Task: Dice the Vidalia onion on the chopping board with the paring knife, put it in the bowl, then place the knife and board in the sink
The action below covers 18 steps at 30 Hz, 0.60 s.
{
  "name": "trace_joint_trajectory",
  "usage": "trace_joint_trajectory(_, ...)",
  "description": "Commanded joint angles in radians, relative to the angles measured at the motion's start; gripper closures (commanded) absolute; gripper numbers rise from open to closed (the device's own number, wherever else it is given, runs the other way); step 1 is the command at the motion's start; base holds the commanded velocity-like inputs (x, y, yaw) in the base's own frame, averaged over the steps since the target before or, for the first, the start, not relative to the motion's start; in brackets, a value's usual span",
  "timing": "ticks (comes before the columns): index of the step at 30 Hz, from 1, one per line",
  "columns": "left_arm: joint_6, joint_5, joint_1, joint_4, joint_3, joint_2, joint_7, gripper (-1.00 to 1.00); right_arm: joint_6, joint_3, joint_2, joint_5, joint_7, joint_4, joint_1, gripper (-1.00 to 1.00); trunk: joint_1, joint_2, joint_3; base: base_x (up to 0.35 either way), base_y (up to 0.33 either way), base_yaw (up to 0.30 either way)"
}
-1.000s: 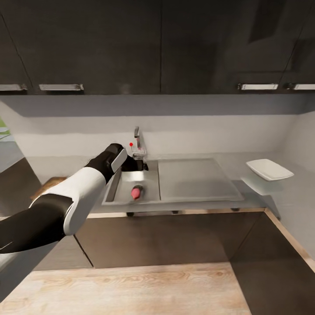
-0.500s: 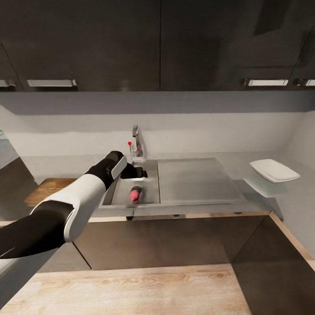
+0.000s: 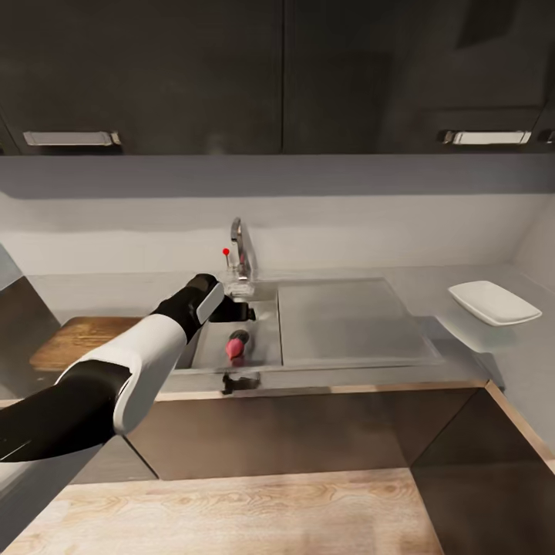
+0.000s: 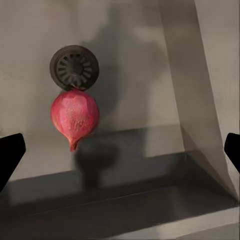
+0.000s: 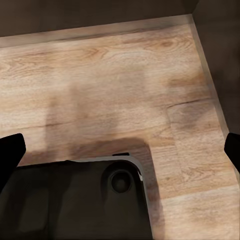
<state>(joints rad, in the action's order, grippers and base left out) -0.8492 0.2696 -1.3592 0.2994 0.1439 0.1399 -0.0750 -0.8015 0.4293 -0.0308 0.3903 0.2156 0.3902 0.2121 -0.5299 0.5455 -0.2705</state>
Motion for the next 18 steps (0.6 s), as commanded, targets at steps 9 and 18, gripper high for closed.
trace_joint_trajectory(9, -0.004, 0.011, 0.025, 0.001, 0.006, 0.0, -0.025, -1.0, -0.001, 0.009, -0.001, 0.004, 0.008, 0.003, 0.0, -1.0, -0.001, 0.002, -0.016, 0.119, 0.0, 0.0)
trace_joint_trajectory(18, -0.004, 0.011, 0.049, 0.001, 0.006, 0.0, -0.026, -1.0, -0.001, 0.008, -0.001, 0.005, 0.008, 0.003, 0.0, -1.0, -0.001, 0.002, -0.03, 0.115, 0.0, 0.0)
